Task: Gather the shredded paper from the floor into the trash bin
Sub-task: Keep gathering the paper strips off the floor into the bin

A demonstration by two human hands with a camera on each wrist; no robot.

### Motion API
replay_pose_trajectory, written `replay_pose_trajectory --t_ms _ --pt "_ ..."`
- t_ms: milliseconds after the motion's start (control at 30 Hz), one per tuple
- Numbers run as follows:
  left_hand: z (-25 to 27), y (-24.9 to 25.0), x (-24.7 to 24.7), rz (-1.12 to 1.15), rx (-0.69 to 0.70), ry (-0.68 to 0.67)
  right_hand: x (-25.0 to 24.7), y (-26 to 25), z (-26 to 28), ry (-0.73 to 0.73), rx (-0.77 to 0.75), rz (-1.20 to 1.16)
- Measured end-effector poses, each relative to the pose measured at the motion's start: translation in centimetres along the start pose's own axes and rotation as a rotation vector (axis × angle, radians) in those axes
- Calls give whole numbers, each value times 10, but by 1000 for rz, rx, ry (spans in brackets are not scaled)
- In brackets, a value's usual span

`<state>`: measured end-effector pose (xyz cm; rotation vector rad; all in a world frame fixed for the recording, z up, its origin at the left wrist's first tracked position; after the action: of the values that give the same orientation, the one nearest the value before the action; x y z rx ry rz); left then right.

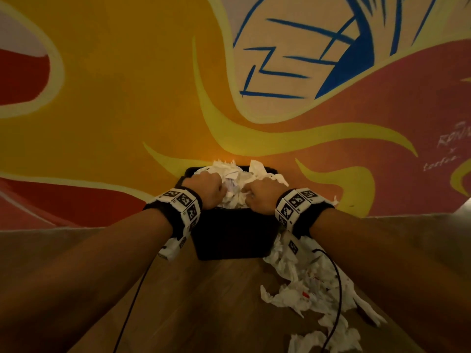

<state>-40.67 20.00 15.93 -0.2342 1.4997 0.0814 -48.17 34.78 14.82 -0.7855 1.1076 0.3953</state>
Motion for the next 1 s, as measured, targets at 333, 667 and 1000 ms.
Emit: replay_pose_trajectory --t_ms 333,667,1000 --pt "9 20 -19 11 237 145 -22 5 31 728 -40 107" --pt "0 29 11 3 242 -229 2 36 42 316 -64 -74" --pt "-8 43 18 -63 197 -301 9 19 12 95 10 -245"
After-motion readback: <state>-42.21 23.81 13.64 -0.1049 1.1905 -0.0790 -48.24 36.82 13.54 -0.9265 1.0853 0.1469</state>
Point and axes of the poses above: each hand's wrist, its own z-axis away from the middle knuckle, its own x-axis out of the palm, y = z × x, the point moved 3 cm from there along -z, towards the middle knuckle, and after that the axes turned 12 degrees about -z, right-handed, at the moved point
